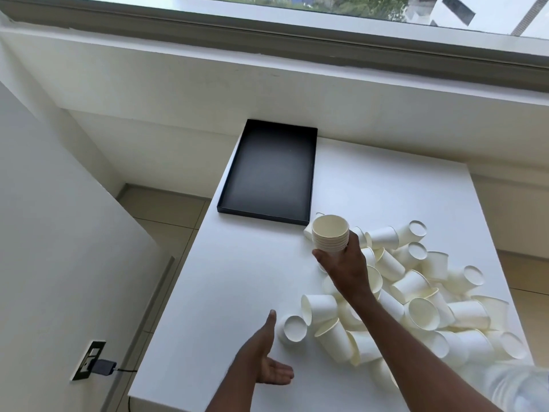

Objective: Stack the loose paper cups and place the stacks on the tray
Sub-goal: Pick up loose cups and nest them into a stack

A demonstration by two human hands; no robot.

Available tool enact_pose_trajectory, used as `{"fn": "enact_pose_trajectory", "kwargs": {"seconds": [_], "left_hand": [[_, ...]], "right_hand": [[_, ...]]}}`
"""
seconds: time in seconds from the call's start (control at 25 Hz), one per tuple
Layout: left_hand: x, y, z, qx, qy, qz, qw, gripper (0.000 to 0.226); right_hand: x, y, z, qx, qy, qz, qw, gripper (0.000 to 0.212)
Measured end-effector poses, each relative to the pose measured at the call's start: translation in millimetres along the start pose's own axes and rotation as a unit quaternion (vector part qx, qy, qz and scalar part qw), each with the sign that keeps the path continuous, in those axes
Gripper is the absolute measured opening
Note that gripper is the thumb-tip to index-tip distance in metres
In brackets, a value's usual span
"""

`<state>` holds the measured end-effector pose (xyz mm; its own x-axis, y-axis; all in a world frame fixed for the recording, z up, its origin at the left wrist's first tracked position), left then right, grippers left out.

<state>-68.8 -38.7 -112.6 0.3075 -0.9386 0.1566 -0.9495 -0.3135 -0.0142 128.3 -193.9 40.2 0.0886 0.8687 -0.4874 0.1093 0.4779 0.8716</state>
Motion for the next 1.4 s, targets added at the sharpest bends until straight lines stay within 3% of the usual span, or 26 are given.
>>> {"fn": "enact_pose_trajectory", "kwargs": {"seconds": [0.12,0.4,0.56,0.64,0.72,0.88,0.96,1.08,1.2,1.28,1.4], "left_hand": [[22,-4,2,-0.007,0.025,-0.118,0.993,0.114],[35,-22,0,0.052,0.054,-0.286,0.955,0.053],[19,-72,-25,0.224,0.019,-0.335,0.915,0.037],[9,-101,-48,0.333,0.015,-0.35,0.876,0.043],[7,-128,-77,0.43,0.024,-0.323,0.843,0.064],[23,-152,-114,0.546,-0.003,-0.11,0.831,0.085],[36,-150,-114,0.558,-0.016,0.02,0.83,0.086],[40,-146,-106,0.554,0.004,0.075,0.829,0.093],[26,-138,-97,0.523,0.021,-0.026,0.851,0.104],[28,-127,-89,0.489,0.104,-0.099,0.86,0.093],[27,-114,-88,0.451,0.199,-0.206,0.845,0.082]], "right_hand": [[-1,-8,-5,-0.009,0.012,-0.002,1.0,0.059],[-6,-20,-10,-0.017,0.029,-0.023,0.999,0.058],[2,-27,-13,-0.001,0.092,-0.091,0.992,0.058],[13,-27,-18,-0.007,0.149,-0.174,0.973,0.055],[24,-24,-24,-0.033,0.193,-0.267,0.944,0.053],[42,-1,-28,-0.088,0.204,-0.304,0.927,0.057],[50,14,-27,-0.074,0.196,-0.249,0.945,0.056],[56,29,-21,-0.024,0.17,-0.135,0.976,0.057],[58,34,-20,0.015,0.13,0.005,0.991,0.057],[65,40,-25,0.001,0.135,0.006,0.991,0.053],[83,45,-37,-0.019,0.172,-0.017,0.985,0.054]]}}
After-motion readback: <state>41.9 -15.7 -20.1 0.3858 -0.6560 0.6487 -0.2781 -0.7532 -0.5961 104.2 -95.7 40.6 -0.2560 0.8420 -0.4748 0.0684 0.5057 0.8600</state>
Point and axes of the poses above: each hand's wrist, its own z-axis towards the middle knuckle, its own x-axis out of the palm, y = z × x, the point moved 8 cm from there along z, towards the middle knuckle, and after that the axes turned 2 degrees about -y, right-handed, at the moved point
